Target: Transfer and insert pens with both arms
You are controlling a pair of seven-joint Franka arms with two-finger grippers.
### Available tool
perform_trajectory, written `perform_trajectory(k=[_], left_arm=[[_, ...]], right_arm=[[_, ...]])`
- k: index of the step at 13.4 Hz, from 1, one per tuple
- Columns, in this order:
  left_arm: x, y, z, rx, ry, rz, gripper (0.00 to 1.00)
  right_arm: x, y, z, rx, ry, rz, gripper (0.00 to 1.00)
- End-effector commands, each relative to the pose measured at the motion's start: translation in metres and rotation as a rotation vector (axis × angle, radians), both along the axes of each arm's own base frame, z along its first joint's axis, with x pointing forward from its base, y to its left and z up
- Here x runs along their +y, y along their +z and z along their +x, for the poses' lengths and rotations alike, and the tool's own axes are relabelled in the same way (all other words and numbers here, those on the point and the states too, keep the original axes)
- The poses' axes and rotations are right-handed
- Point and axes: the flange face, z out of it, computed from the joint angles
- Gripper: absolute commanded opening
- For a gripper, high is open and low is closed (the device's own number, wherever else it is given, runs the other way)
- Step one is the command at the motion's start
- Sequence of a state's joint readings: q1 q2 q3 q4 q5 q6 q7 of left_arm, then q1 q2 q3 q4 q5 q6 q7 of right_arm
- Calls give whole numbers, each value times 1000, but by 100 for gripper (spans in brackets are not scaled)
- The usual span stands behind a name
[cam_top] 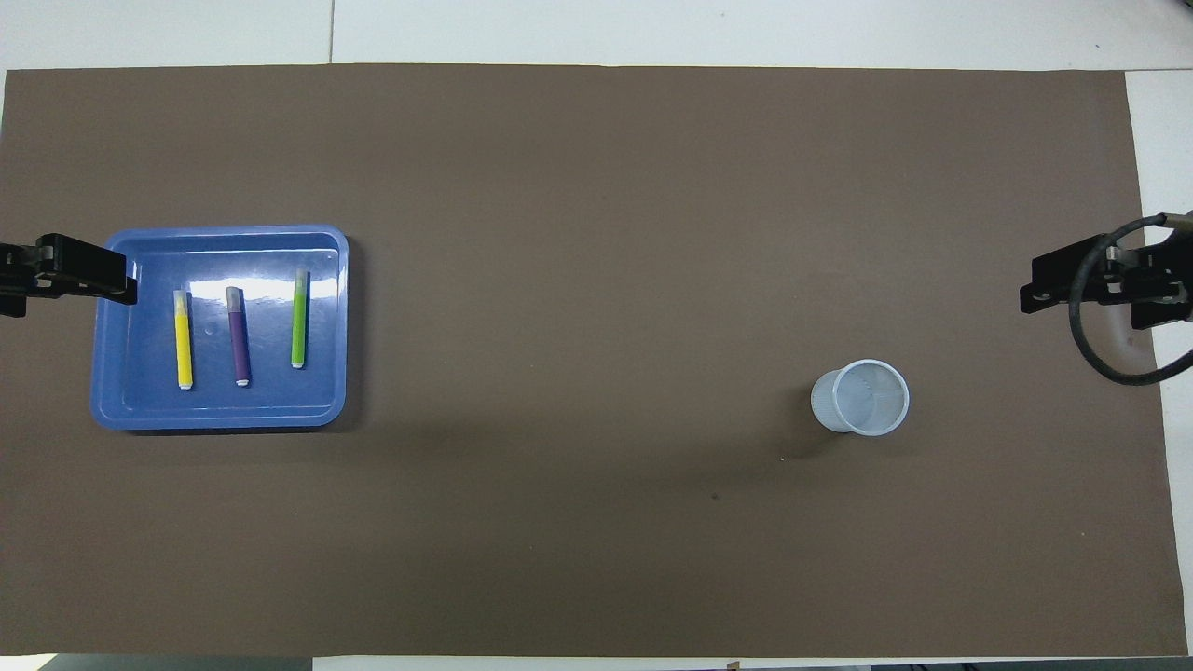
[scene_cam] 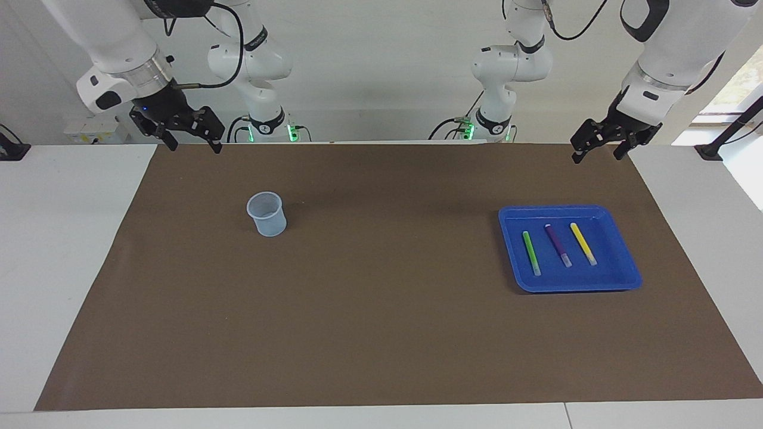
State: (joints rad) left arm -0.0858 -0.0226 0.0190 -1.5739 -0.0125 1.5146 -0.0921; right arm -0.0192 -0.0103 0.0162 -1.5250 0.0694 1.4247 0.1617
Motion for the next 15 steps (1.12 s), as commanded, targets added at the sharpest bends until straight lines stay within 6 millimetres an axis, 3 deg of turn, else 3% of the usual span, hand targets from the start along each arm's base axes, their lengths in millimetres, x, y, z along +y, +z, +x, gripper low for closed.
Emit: perform_trajectory(k=[1,11,15], left_arm=[[2,3,-1,-14,10,2,100],[3,1,-2,-15,12,1,100],[9,-13,-10,-18,28,-6,100]], right_arm=[[0,4,0,-15,26,-1,100],[-1,3,0,-14,26,-4,100],[4,3,-2,-9,31,12,100]])
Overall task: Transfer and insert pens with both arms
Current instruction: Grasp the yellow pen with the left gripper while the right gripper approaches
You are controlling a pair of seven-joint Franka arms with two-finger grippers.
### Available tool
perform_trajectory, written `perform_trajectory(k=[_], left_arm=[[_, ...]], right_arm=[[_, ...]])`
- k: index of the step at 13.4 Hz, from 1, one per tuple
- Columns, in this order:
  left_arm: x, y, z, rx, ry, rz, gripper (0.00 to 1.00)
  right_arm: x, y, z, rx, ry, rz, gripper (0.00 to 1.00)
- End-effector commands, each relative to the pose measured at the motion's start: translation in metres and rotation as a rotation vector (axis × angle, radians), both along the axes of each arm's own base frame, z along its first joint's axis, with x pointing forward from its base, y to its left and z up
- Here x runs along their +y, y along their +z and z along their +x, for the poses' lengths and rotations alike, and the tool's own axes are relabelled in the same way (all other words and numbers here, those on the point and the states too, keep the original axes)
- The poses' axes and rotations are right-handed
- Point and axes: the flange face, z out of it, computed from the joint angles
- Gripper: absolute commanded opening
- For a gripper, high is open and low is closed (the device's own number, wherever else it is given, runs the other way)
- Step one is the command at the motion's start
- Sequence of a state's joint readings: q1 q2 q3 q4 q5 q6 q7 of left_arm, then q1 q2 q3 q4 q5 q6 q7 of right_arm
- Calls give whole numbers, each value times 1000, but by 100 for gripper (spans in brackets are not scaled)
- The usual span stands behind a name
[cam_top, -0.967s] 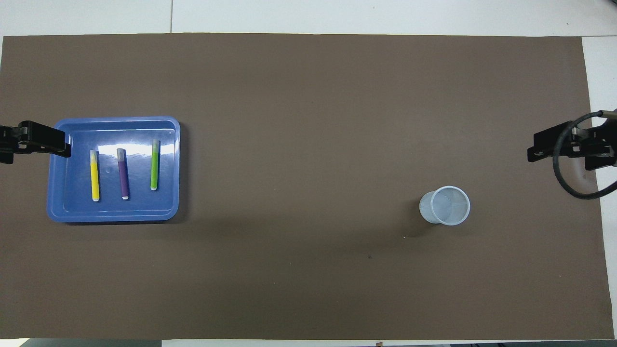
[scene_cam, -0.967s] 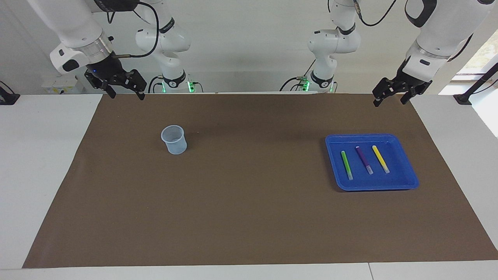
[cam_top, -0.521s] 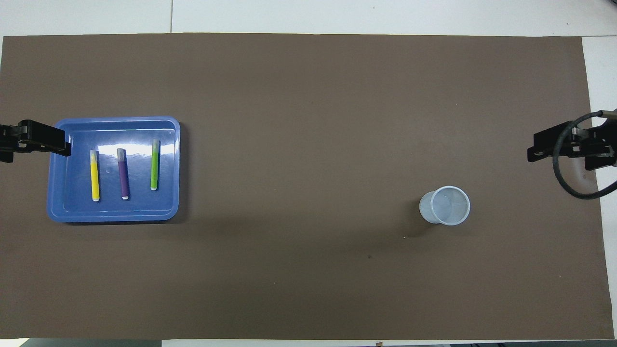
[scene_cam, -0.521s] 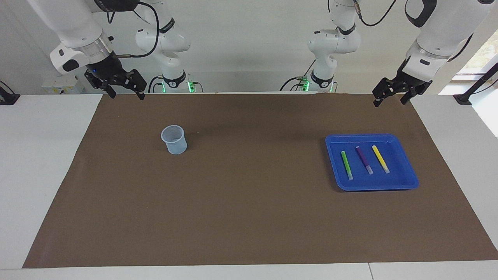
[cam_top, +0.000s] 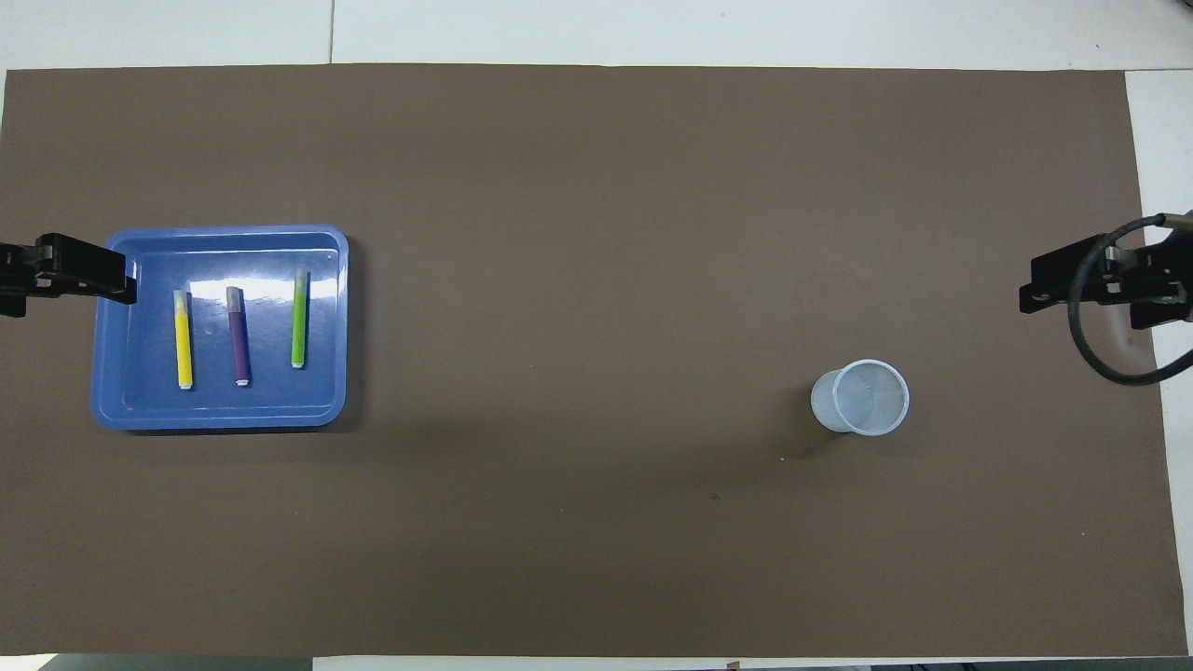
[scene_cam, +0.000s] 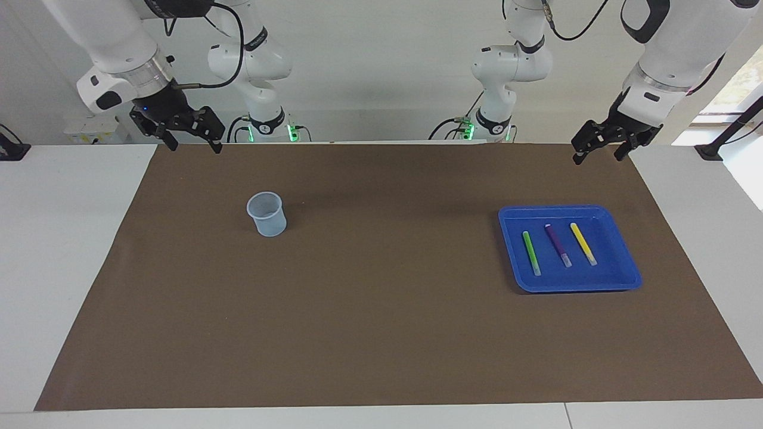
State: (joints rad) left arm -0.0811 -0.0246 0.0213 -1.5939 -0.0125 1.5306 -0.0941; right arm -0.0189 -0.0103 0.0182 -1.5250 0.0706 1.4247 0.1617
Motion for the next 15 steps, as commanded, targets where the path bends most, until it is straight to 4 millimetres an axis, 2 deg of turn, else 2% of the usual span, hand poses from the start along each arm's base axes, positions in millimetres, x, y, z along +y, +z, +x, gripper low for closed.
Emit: perform_trajectory(k=[1,5,6,7,8,9,10,11,14,15], left_arm=[[7,-12,-11,-34,12,-7,100],[40,-46,-5,-51,68,-7,100],[55,-63,-1,-47,90,-6,100],[68,-83,-1,-22,112,-5,100],[73,-104,2,-16,113,-5,100],[83,-132,9,-21,90,-5,100],[109,-160,18,-36,47,-4,100],[124,-185,27,-29,32,-4,100],[131,-247,40,-18,35,-2,100],[131,-275,46,-18,32,-1,100]], right_arm=[[4,1,-2,-6,20,44,100],[11,-5,-5,5,35,68,100],[24,-5,-8,-6,61,66,100],[39,-9,-8,-18,85,64,100],[53,-14,-12,-46,102,64,100],[77,-18,-14,-69,131,68,100],[89,-23,-17,-84,142,72,100],[92,-29,-19,-96,125,88,100],[108,-40,-24,-119,-8,305,100],[114,-39,-23,-111,-85,363,100]])
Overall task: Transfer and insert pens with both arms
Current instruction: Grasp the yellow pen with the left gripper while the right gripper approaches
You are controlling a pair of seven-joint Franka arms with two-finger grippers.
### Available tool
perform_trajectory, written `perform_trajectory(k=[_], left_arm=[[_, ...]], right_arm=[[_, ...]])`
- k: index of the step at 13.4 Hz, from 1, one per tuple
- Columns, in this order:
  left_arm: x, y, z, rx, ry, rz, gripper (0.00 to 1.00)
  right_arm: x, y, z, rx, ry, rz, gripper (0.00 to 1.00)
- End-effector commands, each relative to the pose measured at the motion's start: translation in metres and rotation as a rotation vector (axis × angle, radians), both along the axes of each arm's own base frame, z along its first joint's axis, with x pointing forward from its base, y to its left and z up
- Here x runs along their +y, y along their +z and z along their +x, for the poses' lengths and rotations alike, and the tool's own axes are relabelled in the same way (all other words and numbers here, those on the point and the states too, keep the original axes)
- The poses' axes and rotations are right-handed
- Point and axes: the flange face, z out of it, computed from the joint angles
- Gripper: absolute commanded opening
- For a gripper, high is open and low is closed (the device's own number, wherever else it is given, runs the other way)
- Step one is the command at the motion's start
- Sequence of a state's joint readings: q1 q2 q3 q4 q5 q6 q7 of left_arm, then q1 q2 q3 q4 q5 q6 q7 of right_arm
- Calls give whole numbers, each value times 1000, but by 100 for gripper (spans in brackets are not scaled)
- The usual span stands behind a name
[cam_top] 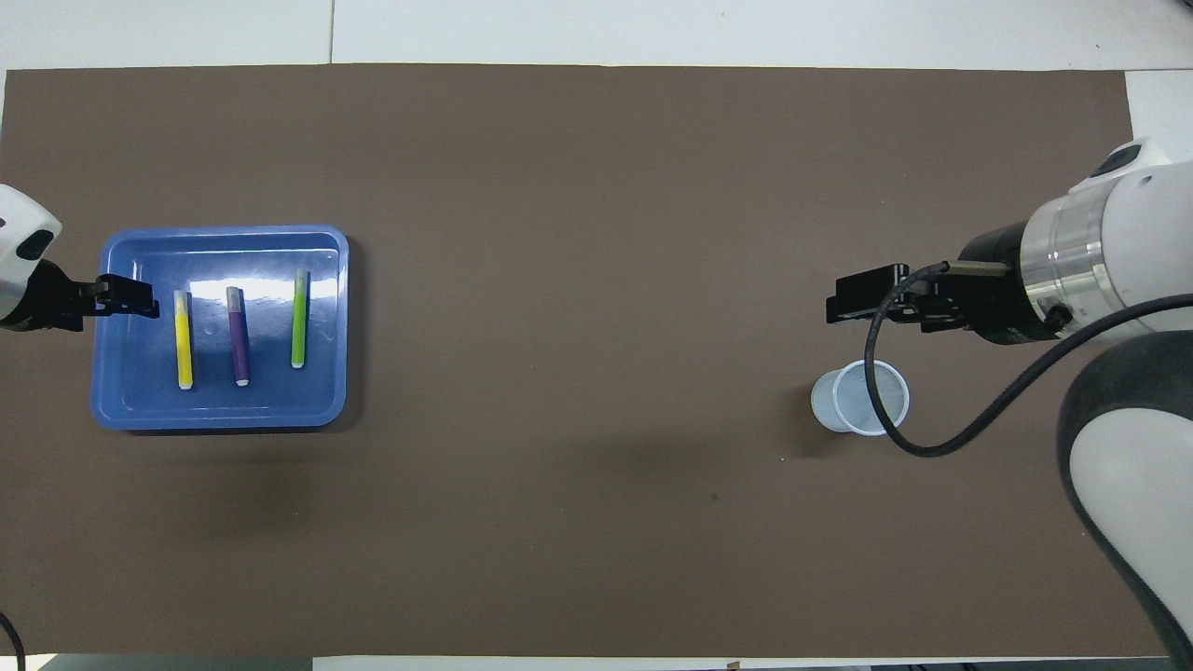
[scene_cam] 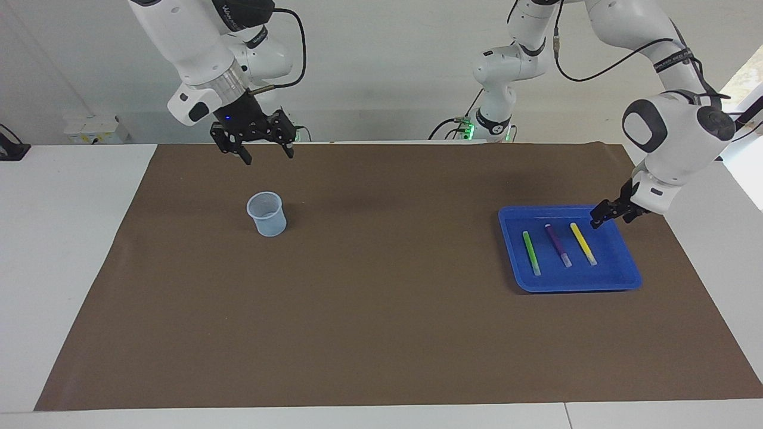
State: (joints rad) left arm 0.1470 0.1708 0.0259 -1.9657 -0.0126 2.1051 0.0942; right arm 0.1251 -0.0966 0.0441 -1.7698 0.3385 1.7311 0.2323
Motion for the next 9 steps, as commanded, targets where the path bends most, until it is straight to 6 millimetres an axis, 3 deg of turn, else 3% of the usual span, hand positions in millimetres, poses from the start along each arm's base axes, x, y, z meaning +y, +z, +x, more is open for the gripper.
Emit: perform_trajectory(k=[1,3,5,7,9], left_arm=[[-4,-55,12,4,-24,-1,100],[-8,-73,15,20,-78,-4,93],[-8,-79,14,37,-82,-5,85],[-9,-82,13,55,-84,-8,82],[-8,-82,13,52,-81,-8,77]], right_arm=[[11,1,-11,20,-144,144,100],[36,1,-12,16,-189,189,100],[53,-12,-12,24,-202,236,100],[74,-26,-19,27,-246,294,100],[96,-28,-30,29,-268,308,100]])
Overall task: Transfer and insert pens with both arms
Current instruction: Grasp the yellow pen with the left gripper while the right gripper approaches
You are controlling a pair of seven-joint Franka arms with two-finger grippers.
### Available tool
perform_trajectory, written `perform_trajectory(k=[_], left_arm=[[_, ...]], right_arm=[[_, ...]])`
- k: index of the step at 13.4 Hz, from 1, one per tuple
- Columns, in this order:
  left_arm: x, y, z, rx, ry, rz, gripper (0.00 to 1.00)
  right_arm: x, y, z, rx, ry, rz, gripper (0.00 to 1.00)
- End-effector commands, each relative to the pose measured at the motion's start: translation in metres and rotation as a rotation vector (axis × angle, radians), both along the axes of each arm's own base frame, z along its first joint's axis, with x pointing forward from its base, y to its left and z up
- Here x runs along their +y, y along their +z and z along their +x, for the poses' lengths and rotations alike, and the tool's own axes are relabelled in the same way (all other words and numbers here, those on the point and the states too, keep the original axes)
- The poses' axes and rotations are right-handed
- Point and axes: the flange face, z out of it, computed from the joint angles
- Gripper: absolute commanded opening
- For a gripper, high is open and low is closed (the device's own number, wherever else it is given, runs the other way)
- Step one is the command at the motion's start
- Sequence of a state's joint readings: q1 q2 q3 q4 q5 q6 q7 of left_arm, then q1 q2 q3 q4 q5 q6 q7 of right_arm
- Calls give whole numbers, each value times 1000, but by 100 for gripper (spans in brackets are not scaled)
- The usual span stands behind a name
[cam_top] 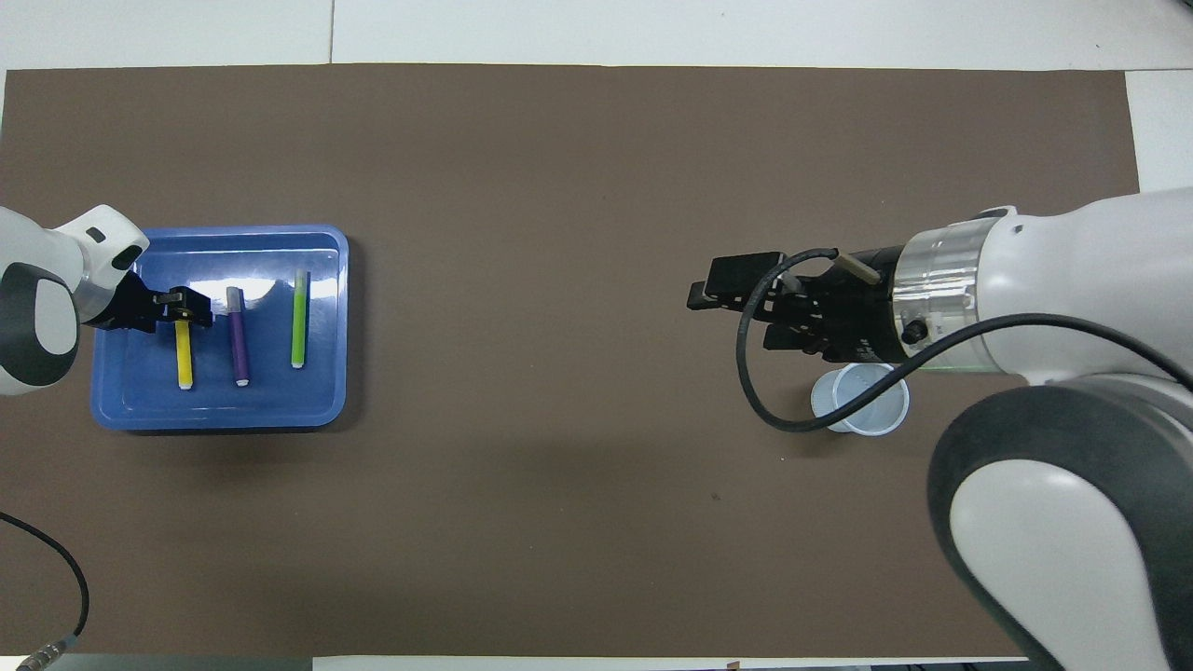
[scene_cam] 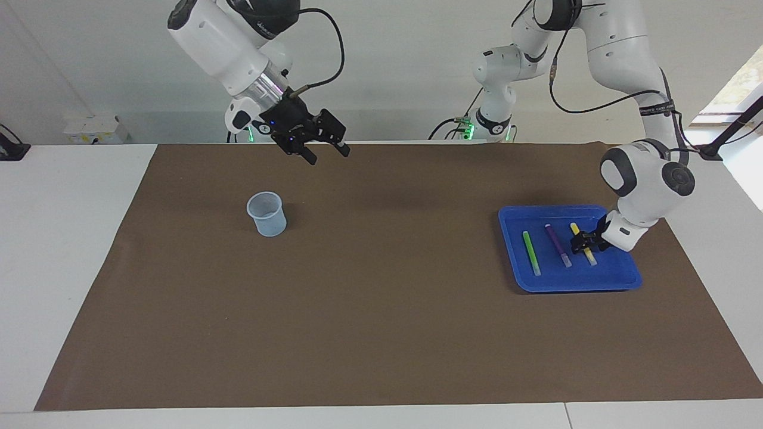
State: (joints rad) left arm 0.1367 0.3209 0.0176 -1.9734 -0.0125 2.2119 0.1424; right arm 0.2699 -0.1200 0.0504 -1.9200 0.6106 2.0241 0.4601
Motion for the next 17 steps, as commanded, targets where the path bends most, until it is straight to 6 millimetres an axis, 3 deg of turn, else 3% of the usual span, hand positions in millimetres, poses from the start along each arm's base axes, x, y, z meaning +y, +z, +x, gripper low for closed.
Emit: perform_trajectory(k=[1,4,7,8,13,15,17], left_arm=[[1,2,0,-3,-15,2,72],[2,1,0,-1,-20,3,56],[4,4,2,-7,-30,5,21],[5,5,3,-10,-42,4,2],[4,14,12,-6,-68,-1,0],[-3,36,20,30,-24,-14,0],[-30,60,19,66,91,-5,0]], right_arm=[[21,0,-19,-7,-42,35,100],[49,-1,-29,-18,-82,53,100],[61,1,-34,-41,-79,61,100],[67,2,-37,-37,-86,65,100],[83,-7,-36,-32,-109,72,100],[102,-13,-40,-36,-128,85,100],[109,-18,-40,-23,-141,87,100]])
